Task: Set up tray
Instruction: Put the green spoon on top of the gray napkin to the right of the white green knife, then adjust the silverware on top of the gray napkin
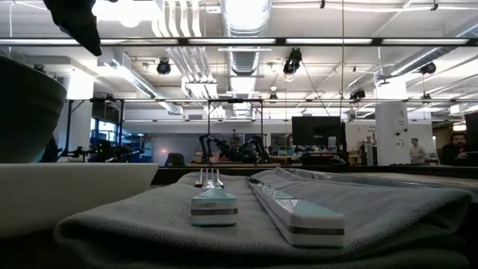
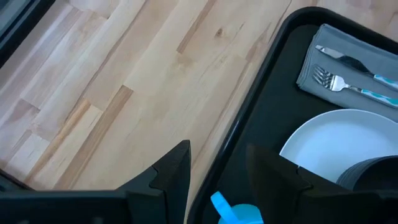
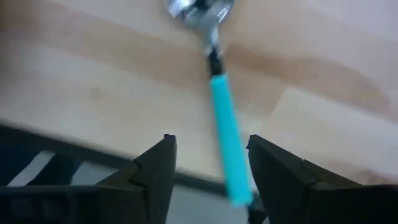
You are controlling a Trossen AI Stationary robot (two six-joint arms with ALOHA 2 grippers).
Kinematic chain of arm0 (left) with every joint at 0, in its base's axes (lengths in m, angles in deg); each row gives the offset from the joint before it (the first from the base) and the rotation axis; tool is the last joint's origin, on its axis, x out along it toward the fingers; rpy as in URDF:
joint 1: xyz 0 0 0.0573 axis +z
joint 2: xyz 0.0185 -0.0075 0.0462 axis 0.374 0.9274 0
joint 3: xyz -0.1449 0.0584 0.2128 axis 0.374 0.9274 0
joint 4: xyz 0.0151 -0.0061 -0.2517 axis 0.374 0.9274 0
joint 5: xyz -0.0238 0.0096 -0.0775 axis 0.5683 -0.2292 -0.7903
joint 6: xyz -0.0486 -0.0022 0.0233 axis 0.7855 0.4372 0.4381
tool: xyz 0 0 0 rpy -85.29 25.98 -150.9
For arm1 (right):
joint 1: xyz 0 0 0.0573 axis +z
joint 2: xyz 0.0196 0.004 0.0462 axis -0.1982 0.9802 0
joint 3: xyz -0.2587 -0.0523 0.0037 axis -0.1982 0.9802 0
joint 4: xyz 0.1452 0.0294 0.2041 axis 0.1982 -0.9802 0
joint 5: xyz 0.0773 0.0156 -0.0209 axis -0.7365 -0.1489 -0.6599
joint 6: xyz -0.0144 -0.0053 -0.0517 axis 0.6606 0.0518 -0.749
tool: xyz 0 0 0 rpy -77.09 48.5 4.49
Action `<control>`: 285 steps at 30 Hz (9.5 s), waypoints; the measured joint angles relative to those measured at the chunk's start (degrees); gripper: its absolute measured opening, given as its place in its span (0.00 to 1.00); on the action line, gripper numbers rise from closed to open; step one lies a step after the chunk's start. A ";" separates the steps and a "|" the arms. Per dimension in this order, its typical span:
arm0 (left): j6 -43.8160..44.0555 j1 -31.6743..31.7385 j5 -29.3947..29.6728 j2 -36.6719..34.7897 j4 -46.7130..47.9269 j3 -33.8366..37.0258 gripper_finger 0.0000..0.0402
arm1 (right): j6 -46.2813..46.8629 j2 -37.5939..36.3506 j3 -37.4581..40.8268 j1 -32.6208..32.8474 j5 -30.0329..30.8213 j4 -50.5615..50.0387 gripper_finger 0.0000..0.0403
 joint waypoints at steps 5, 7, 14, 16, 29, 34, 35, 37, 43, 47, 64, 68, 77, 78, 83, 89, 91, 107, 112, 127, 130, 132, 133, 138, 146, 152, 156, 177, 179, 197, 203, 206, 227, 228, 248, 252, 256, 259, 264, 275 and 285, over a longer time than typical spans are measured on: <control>0.00 0.00 0.00 0.00 -0.97 0.00 0.34 | -5.47 1.30 3.24 -0.90 -0.16 3.59 0.52; 0.00 0.02 -0.04 0.00 -0.96 0.00 0.34 | -7.22 2.19 3.53 -1.32 -0.25 4.70 0.52; 0.02 0.00 -0.13 0.00 -0.94 0.00 0.34 | -8.66 4.81 3.13 -1.44 0.16 4.89 0.46; 0.02 0.00 -0.15 0.00 -0.94 0.00 0.34 | -9.30 5.47 3.11 -1.44 0.16 4.88 0.42; 0.02 0.01 -0.28 0.00 -0.89 0.00 0.34 | -12.22 5.65 3.22 -1.80 -0.22 4.44 0.07; 0.02 0.00 -0.28 0.00 -0.89 0.00 0.34 | -11.90 4.73 2.15 -2.90 2.40 4.34 0.07; 0.02 0.01 -0.28 0.00 -0.87 0.00 0.34 | -11.57 4.59 1.62 -3.17 4.00 4.29 0.07; 0.02 0.02 -0.28 0.01 -0.88 0.00 0.34 | -10.53 3.91 0.28 -3.89 9.12 4.12 0.07; 0.02 0.02 -0.28 0.02 -0.87 0.00 0.34 | -9.78 1.96 -5.88 -6.95 21.88 3.33 0.07; 0.02 0.01 -0.26 0.02 -0.87 0.00 0.34 | -14.82 2.11 -9.71 -11.23 24.43 4.57 0.07; 0.02 0.00 -0.24 0.00 -0.65 0.00 0.34 | -16.89 2.79 -10.02 -21.31 21.75 5.88 0.07; -0.50 0.00 -0.13 0.00 -0.79 0.00 0.34 | -15.29 3.80 -9.93 -21.25 21.82 7.82 0.07; -1.01 0.00 -0.11 0.00 -0.94 0.00 0.34 | -13.41 8.75 -9.92 -21.08 18.75 11.46 0.10; -1.01 0.00 -0.11 0.00 -0.89 0.00 0.34 | -13.21 9.17 -9.92 -21.11 18.18 11.43 0.10; -1.05 0.00 -0.11 0.00 -0.92 0.39 0.34 | -13.26 10.82 -9.92 -21.16 15.95 11.35 0.11; -1.07 0.00 -0.11 0.00 -0.87 0.65 0.34 | -13.56 10.99 -9.94 -21.11 15.04 10.80 0.14; -1.07 0.00 -0.11 0.00 -0.87 0.68 0.34 | -14.03 10.99 -9.94 -21.11 15.04 10.73 0.17; -1.07 0.00 -0.13 0.00 -1.00 0.68 0.34 | -15.34 10.75 -12.41 -20.65 14.95 8.67 0.29; -1.07 0.00 -0.15 0.00 -1.02 0.68 0.34 | -16.22 10.71 -16.32 -20.31 15.08 3.15 0.29; -1.05 0.00 -0.17 0.02 -1.33 0.68 0.34 | -22.46 11.08 -18.74 -22.69 16.16 6.80 0.27; -1.05 0.00 -0.17 0.02 -1.47 0.68 0.34 | -22.39 11.08 -17.69 -22.75 15.98 8.34 0.27; -1.05 0.00 -0.17 0.02 -1.53 0.68 0.34 | -22.17 11.08 -17.05 -22.77 15.85 8.79 0.27; -1.05 0.00 -0.17 0.02 -1.53 0.68 0.34 | -22.11 11.08 -16.53 -22.77 15.85 9.66 0.27; -1.05 0.00 -0.17 0.02 -1.73 0.68 0.34 | -21.34 11.08 -13.71 -22.77 15.83 13.08 0.27; -1.05 0.00 -0.17 0.02 -1.98 0.68 0.34 | -20.77 11.10 -11.35 -22.77 14.69 14.23 0.27; -1.05 0.00 -0.17 0.02 -1.98 0.70 0.34 | -19.75 11.14 -13.29 -22.76 14.31 14.75 0.27; -1.05 0.01 -0.16 0.02 -1.96 0.69 0.34 | -18.59 11.02 -15.37 -22.99 14.31 14.67 0.27; -1.09 0.00 0.15 0.00 -1.94 1.18 0.34 | -17.11 16.25 -28.76 -22.08 13.70 4.26 0.27; -1.09 0.02 0.17 0.00 -1.94 1.18 0.34 | -17.92 18.77 -31.71 -22.09 13.51 0.95 0.27; -1.09 0.00 0.28 0.00 -1.94 1.53 0.34 | -19.72 25.20 -40.66 -22.14 11.54 -14.27 0.25; -1.11 0.00 0.28 0.00 -1.94 1.53 0.34 | -19.51 25.11 -39.34 -22.24 11.98 -13.42 0.21; -1.09 0.00 0.26 0.01 -1.94 1.53 0.34 | -19.54 25.11 -37.98 -22.64 11.96 -11.01 0.20; -2.12 0.01 0.24 0.00 -1.94 1.53 0.34 | -21.09 25.05 -39.20 -23.21 12.02 -9.28 0.19; -2.19 0.01 0.24 0.00 -1.94 1.53 0.34 | -21.08 25.05 -38.98 -23.21 12.00 -9.78 0.20; -2.21 0.02 0.24 0.00 -1.94 1.53 0.34 | -23.05 25.05 -33.91 -24.07 11.78 -9.34 0.15; -2.21 0.01 0.24 0.01 -1.94 1.54 0.34 | -24.35 25.16 -34.18 -24.90 11.97 -7.50 0.10; -2.19 0.00 0.24 0.01 -1.95 1.53 0.34 | -24.76 25.18 -34.18 -25.46 12.24 -7.01 0.07; -2.19 0.00 0.24 0.00 -1.94 1.53 0.34 | -24.60 25.18 -34.18 -25.62 12.42 -6.90 0.07; -2.21 0.02 0.24 0.01 -1.94 1.54 0.34 | -24.44 25.18 -35.14 -25.64 12.48 -6.47 0.08; -3.26 0.01 0.23 0.00 -1.94 1.54 0.34 | -20.70 25.18 -37.26 -25.68 13.51 -7.32 0.08; -3.31 0.01 0.24 0.01 -1.94 1.55 0.34 | -14.53 25.18 -36.08 -25.66 13.71 -7.35 0.08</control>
